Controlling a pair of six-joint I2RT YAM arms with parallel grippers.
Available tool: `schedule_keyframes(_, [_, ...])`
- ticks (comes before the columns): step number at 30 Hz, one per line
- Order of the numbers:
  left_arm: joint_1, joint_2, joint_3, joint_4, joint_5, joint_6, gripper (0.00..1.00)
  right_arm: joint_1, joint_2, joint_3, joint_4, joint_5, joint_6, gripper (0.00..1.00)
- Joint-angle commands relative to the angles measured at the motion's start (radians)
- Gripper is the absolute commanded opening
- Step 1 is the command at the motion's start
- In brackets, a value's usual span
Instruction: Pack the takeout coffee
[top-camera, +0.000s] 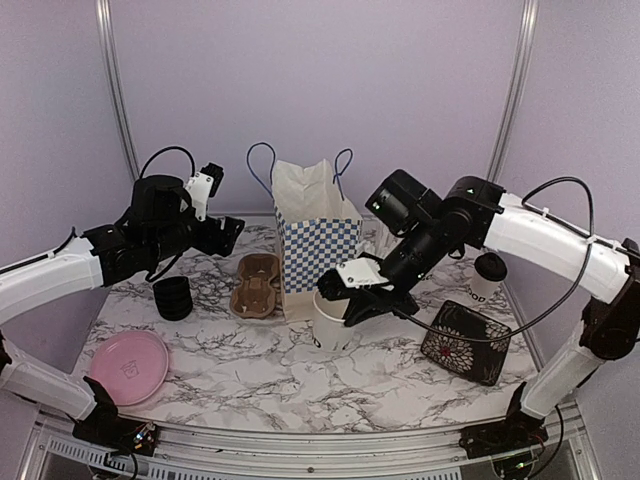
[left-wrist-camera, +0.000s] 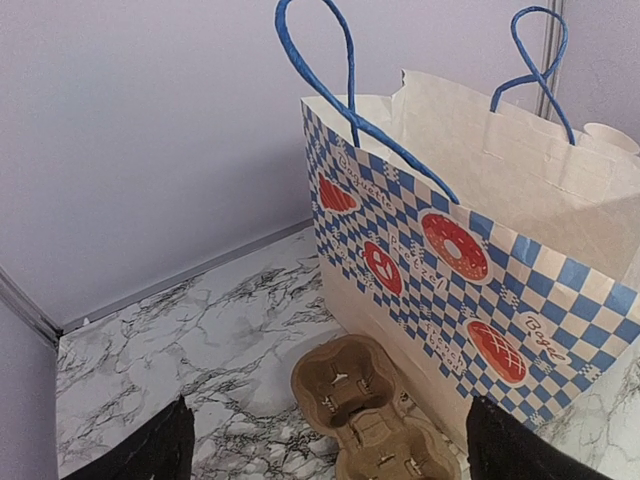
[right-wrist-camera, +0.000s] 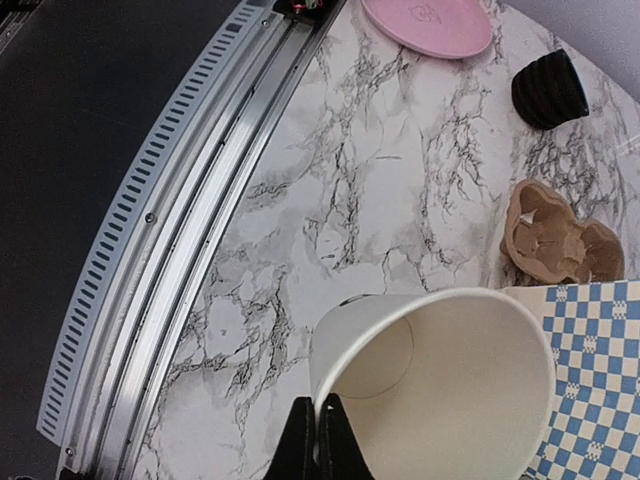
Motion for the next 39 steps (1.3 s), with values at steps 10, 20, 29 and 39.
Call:
schedule_keyframes(10, [0.041,0.058,0.097,-0.155,-0.02,-0.016,0.9,0.186,0.092,-0.121,0.197,0.256,0.037,0.0])
schedule_keyframes(20, [0.043,0.081,0.118,-0.193,-0.038,-0.018,0.9,0.207,0.142,-0.232,0.294,0.317,0.037,0.0])
schedule_keyframes(29, [0.046,0.116,0.141,-0.228,-0.04,-0.035,0.9,0.207,0.159,-0.268,0.343,0.185,0.058,0.0])
schedule_keyframes(39, [0.046,0.151,0.214,-0.351,-0.147,-0.073,0.87,0.174,0.071,-0.233,0.309,0.176,0.082,0.33])
